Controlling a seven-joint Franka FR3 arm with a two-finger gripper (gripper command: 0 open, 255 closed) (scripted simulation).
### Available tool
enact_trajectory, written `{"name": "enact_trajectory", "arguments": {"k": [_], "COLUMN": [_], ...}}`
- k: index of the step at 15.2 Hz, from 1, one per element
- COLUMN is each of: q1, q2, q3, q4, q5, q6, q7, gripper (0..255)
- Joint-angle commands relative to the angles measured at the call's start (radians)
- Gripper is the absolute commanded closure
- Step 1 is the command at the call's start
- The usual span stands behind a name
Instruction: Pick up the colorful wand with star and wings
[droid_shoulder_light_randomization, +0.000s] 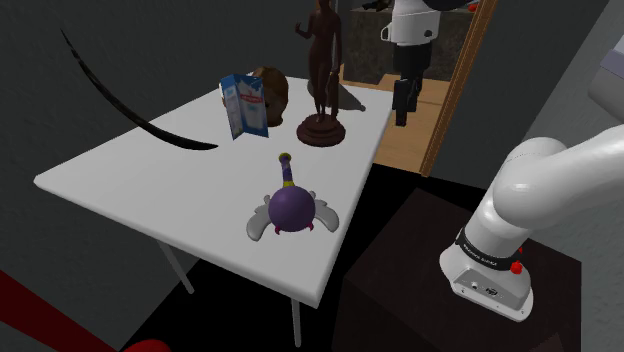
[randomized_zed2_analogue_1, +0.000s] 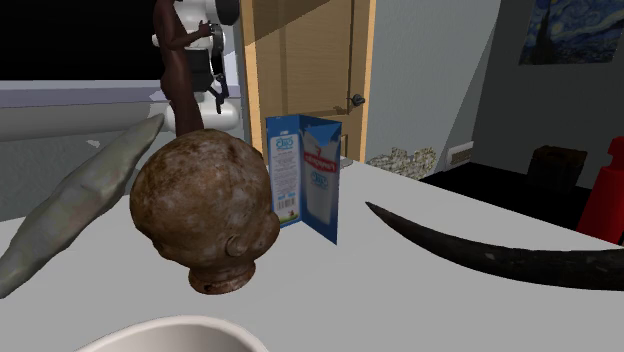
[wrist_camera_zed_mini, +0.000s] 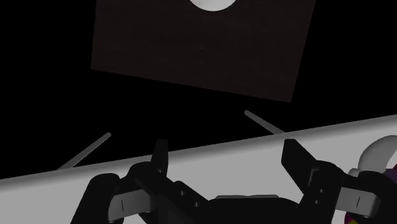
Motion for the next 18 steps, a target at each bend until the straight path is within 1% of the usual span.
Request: {"name": "enact_trajectory", "arguments": {"k": [1,6,11,15,18], "q1": [0.000,0.004,-0.008,-0.040,-0.078], "q2": [0.000,0.016,0.095,0.199,0.296], "q3": [0.000,0.148,0.302,0.427,0.523], "q4": [0.000,-0.025,0.000,0.056,0.117], "q5": [0.000,0.101,0.172,0.191,0.174], "q6": [0.000,0.089,0.195,0.283,0.343], "q7": [0.000,0.252,0.503,0.708,0.868], "gripper": [0,0,0,0,0]}}
